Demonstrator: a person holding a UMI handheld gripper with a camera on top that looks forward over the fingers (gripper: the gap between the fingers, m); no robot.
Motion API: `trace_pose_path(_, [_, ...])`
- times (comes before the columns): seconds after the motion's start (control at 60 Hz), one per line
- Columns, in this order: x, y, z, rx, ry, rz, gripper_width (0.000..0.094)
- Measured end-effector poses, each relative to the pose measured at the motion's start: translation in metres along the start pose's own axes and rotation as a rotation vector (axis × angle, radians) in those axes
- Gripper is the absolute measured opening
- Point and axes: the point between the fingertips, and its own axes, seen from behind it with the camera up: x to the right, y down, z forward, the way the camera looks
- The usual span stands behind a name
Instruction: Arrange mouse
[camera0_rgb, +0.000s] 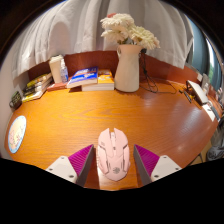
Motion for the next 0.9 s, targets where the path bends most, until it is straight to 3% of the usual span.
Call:
trace_pose_path(0.067, [-0.003,-0.007,0.011,0.003,-0.018,-0.005,0.0705])
trace_pose_path(0.133, [-0.004,-0.01,0.018,-0.003,-0.031,-0.002,0.0554])
trace_pose_path(0.35, [-0.006,-0.008,0.02,-0.067,-0.018,0.011,0.0384])
trace_pose_path(0.467, [-0.006,-0.017,0.015,-0.121,-0.001,0.034,0.0381])
trace_pose_path(0.583, [-0.018,-0.086,-0.016,-0.021,0.025,0.065,0.0386])
trace_pose_path(0.75, [-0.092,-0.195,-0.086,0.161,-0.017,0.088,0.0385])
trace_pose_path(0.9, [-0.199,-0.241,-0.142,0.27,-0.098,0.06,0.0386])
